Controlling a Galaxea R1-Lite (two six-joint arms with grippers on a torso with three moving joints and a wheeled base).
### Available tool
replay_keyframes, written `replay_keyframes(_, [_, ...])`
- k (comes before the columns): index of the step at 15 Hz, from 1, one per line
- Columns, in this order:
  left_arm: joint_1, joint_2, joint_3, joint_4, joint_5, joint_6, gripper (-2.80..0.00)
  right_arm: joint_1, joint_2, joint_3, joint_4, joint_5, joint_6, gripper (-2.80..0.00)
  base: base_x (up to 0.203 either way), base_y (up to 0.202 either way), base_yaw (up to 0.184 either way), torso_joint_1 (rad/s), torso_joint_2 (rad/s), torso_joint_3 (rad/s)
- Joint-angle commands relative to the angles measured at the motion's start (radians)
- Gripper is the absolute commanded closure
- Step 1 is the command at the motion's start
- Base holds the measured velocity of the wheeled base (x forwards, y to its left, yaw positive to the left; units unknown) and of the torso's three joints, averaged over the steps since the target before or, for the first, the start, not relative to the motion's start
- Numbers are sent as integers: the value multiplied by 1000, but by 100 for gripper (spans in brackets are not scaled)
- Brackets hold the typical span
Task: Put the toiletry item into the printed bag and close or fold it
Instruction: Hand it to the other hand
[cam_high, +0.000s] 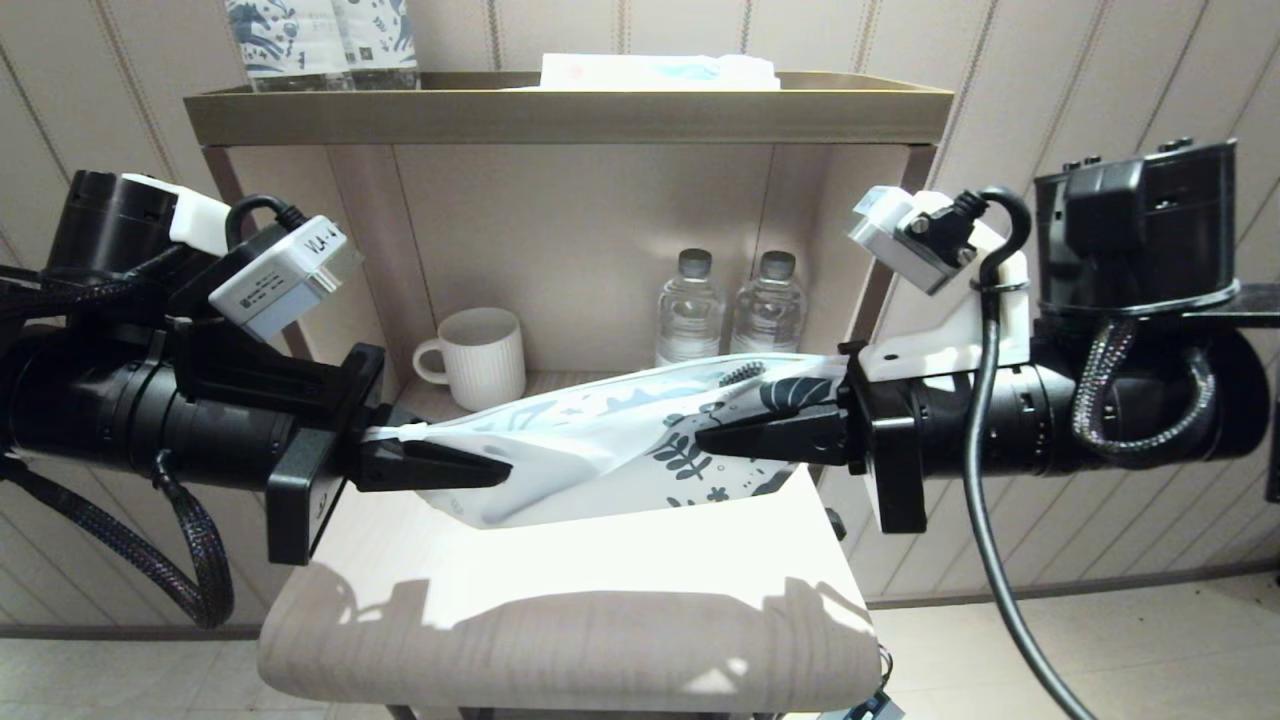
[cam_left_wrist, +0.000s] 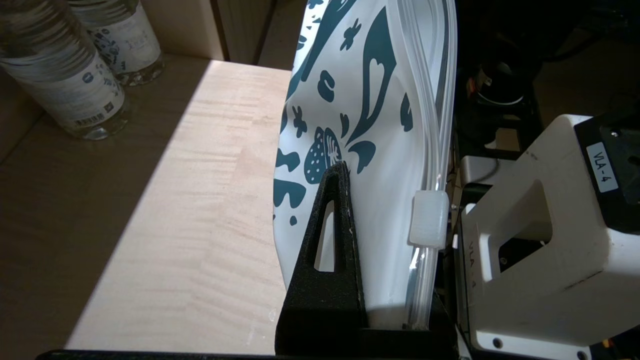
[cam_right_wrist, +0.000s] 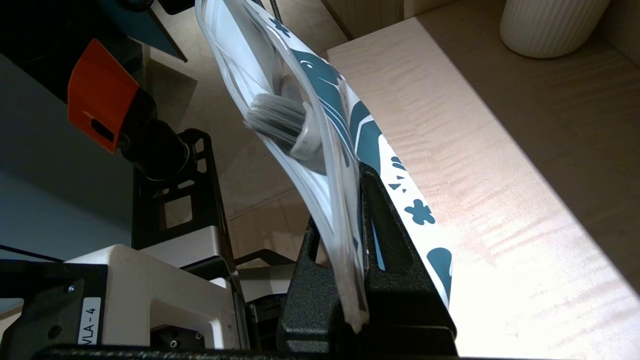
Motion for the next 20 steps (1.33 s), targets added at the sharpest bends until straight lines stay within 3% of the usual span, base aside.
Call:
replay_keyframes(1, [0, -2, 0, 1, -6, 3, 0, 5, 0, 1, -1, 4, -3, 0, 0, 0, 0, 0, 0, 0])
replay_keyframes(20, [-2, -6, 0, 0, -5, 3, 0, 8, -1, 0, 48, 1, -33, 0, 0, 0, 0, 0, 0, 0])
